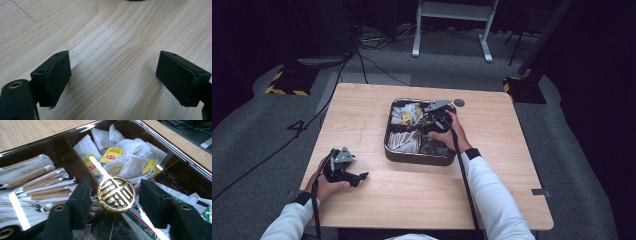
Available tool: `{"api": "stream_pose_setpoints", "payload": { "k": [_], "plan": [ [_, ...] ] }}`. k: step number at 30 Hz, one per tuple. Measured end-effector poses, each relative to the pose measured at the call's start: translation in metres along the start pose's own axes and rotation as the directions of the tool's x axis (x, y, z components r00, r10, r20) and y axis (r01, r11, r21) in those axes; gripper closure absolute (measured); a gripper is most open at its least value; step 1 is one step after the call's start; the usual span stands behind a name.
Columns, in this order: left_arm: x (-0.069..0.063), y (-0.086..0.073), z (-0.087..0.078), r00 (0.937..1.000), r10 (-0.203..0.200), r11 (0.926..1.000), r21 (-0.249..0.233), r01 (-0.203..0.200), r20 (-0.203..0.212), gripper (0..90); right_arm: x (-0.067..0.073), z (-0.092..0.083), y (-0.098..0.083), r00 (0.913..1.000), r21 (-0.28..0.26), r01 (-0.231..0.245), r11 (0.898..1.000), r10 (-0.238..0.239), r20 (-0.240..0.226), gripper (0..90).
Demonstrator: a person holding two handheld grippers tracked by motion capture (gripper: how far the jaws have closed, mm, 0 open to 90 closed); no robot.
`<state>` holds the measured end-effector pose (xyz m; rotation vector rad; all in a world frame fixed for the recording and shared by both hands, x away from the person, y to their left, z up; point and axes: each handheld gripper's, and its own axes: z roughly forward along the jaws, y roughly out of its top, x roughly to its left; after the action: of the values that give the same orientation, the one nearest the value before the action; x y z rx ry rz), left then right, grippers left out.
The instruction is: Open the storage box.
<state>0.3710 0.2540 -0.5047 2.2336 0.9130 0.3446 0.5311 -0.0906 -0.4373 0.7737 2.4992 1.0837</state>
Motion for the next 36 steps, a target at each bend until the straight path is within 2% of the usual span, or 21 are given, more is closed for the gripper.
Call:
{"api": "stream_pose_setpoints", "payload": {
  "k": [3,5,11,28,36],
  "plan": [
    [0.0,-0.001,-0.001,1.0,0.001,1.0,-0.002,-0.001,-0.001,13.2,-0.001,0.002,0.0,0.9999,0.005,0.002,1.0,-0.002,-0.013,55.5],
    [-0.001,-0.002,-0.001,1.0,-0.003,1.0,-0.001,0.003,0.0,13.4,-0.001,0.003,0.001,0.9998,0.001,0.006,1.0,-0.006,-0.02,58.3],
    [-0.001,-0.002,-0.002,1.0,-0.004,1.0,-0.003,0.004,-0.005,13.7,-0.003,0.004,0.002,0.9995,0.005,0.017,1.0,-0.017,-0.025,58.8],
    [-0.001,-0.002,-0.002,1.0,-0.004,1.0,-0.001,0.004,-0.004,13.7,0.0,0.001,0.002,0.9994,0.01,0.035,0.999,-0.035,-0.002,59.2],
    [-0.001,-0.002,-0.002,1.0,-0.005,1.0,-0.001,0.005,-0.003,13.8,0.0,-0.008,0.007,0.9989,-0.005,0.048,0.999,-0.048,-0.001,59.2]
  ]
}}
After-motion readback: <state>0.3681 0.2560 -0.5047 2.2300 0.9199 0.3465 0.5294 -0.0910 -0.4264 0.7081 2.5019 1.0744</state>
